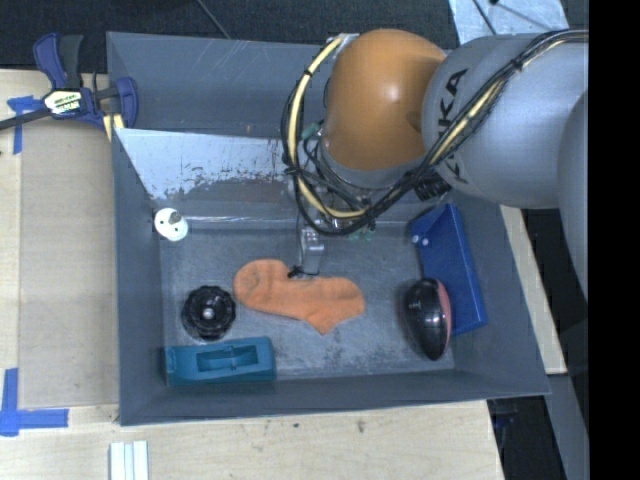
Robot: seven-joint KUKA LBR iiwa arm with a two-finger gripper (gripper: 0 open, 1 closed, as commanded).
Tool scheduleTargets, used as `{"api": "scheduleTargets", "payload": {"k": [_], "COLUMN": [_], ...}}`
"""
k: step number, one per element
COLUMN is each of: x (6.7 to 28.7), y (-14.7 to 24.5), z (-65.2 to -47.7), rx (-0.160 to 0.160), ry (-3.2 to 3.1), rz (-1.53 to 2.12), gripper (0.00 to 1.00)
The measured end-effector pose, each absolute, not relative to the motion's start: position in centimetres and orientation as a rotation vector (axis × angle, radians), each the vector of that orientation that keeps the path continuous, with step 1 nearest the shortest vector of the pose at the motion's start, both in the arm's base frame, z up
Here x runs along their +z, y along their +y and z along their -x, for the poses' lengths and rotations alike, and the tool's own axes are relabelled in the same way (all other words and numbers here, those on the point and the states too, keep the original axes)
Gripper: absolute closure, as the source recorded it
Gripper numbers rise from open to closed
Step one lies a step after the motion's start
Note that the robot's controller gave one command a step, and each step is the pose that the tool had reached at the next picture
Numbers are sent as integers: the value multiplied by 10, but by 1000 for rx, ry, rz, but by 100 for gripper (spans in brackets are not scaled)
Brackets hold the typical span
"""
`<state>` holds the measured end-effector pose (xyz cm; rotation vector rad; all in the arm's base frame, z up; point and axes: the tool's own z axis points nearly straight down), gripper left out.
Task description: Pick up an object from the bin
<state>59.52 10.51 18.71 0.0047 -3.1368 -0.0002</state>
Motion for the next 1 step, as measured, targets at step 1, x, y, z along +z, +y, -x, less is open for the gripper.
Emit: {"api": "scheduleTargets", "payload": {"k": [1], "x": [192], "y": [104], "z": [-597], "rx": [-1], "ry": [-3145], "rz": [0], "gripper": [0]}}
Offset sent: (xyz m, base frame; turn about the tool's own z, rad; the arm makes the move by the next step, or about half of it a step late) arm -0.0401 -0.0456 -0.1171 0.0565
